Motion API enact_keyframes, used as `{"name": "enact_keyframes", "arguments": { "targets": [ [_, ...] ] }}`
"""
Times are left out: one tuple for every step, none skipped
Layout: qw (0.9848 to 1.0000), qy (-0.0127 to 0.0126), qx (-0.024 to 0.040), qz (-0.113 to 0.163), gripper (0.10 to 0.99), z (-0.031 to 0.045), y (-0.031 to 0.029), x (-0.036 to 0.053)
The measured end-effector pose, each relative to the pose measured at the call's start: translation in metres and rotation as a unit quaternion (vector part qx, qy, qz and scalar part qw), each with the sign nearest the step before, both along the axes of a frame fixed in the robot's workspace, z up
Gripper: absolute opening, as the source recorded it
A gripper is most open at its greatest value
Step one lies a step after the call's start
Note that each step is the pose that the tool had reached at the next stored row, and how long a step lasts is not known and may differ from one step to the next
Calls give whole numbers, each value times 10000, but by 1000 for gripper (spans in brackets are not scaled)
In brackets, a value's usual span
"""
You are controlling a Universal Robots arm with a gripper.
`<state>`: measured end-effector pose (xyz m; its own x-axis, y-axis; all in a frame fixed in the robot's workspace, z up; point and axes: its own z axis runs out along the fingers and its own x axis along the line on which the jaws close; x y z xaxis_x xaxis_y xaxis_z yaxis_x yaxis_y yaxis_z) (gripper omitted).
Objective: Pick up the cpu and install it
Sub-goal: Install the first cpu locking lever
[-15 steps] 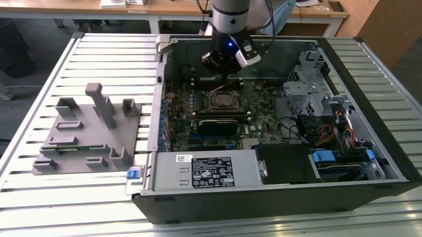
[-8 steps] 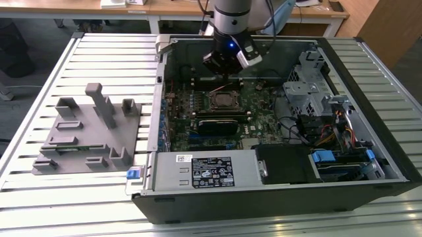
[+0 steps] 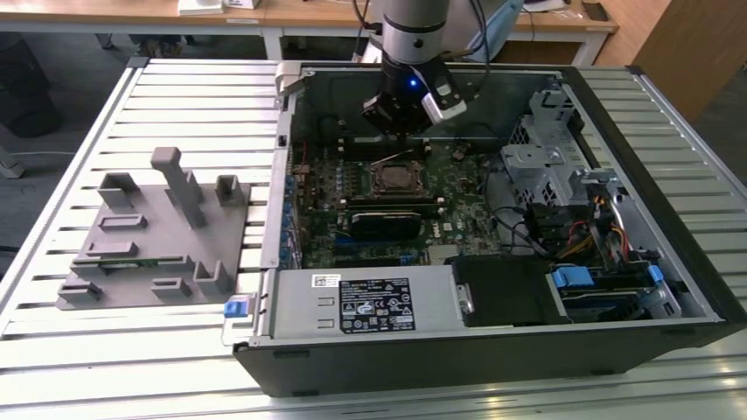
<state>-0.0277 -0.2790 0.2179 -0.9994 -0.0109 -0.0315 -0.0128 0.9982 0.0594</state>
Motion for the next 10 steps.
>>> {"name": "enact_keyframes", "arguments": {
  "targets": [
    [10000,0,0,0,106,-5,0,3],
    [10000,0,0,0,106,-11,0,5],
    [10000,0,0,0,106,-16,0,7],
    [10000,1,0,0,106,-21,0,9],
    [10000,1,0,0,106,-25,0,11],
    [10000,1,0,0,106,-29,0,14],
    [10000,2,0,0,106,-32,0,18],
    [10000,3,-1,0,106,-34,0,21],
    [10000,4,-1,0,106,-35,0,23],
    [10000,4,-1,0,106,-36,0,25]
  ]
}}
